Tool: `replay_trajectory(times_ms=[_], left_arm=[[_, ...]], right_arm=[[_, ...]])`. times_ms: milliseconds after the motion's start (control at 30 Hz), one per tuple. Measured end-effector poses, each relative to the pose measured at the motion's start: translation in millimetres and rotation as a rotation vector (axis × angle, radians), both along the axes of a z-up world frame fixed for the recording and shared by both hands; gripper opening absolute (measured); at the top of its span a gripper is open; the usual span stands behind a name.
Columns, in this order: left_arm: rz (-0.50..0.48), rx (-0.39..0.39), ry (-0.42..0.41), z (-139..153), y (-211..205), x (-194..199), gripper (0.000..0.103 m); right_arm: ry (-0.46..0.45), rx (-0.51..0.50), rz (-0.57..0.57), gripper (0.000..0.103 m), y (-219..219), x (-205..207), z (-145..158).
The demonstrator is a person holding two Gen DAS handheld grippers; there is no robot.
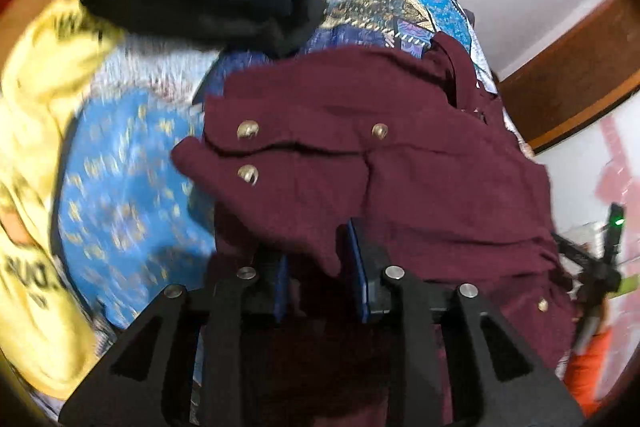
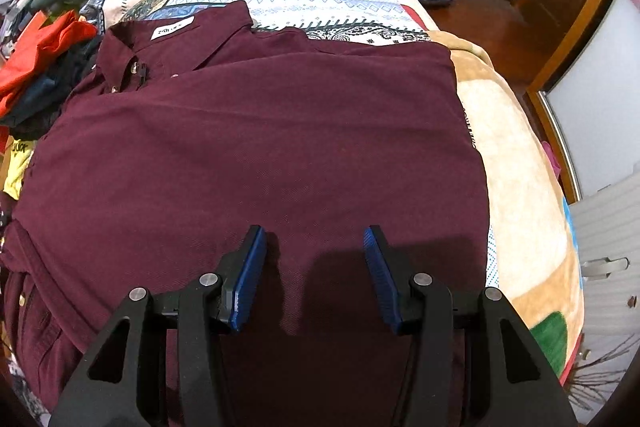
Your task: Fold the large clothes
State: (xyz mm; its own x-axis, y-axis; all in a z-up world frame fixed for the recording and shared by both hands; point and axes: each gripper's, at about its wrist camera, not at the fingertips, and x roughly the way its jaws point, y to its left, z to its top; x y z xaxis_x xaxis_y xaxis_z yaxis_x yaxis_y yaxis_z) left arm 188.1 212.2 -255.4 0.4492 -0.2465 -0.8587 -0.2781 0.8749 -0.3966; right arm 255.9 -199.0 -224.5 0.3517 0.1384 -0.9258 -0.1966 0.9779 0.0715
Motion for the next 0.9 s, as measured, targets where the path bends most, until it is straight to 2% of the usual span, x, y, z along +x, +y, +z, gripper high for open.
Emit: replay_trajectory(times_ms=[33, 67, 100, 133, 267, 400, 600, 700, 800, 900], left_arm=[[0.027, 0.037, 0.014, 1, 2, -3, 0.053], [0.062, 0.121, 0.021, 4, 5, -8, 0.062], [0.078, 0.176, 0.014, 8, 6, -11, 0.069], [0.081, 0.213, 0.002, 12, 10, -15, 0.072], [0.114, 0.245, 0.007, 22, 33, -24, 0.072], [0.137, 0.27, 0.0, 31, 53, -13, 0.072], [0.093, 0.223, -0.046, 44, 66, 18, 0.072], [0.035, 0.16, -0.056, 38, 64, 39, 0.072], [0.013, 0.107, -0.041, 23, 65, 58, 0.072], [0.022, 0.071, 0.003, 0, 69, 71, 0.072]], right_arm=[[0.0, -0.003, -0.001, 0.047, 1, 0, 0], [0.0, -0.005, -0.002, 0.047, 2, 0, 0], [0.0, -0.006, -0.002, 0.047, 2, 0, 0], [0.002, -0.007, -0.002, 0.047, 2, 0, 1], [0.012, 0.011, 0.003, 0.047, 1, 2, 6], [-0.024, 0.047, -0.019, 0.047, -6, 10, 23], [-0.123, 0.081, -0.071, 0.047, -23, 30, 59], [-0.151, 0.075, -0.104, 0.047, -32, 41, 68], [-0.15, 0.081, -0.126, 0.047, -42, 53, 67], [-0.11, 0.076, -0.153, 0.047, -50, 68, 51]])
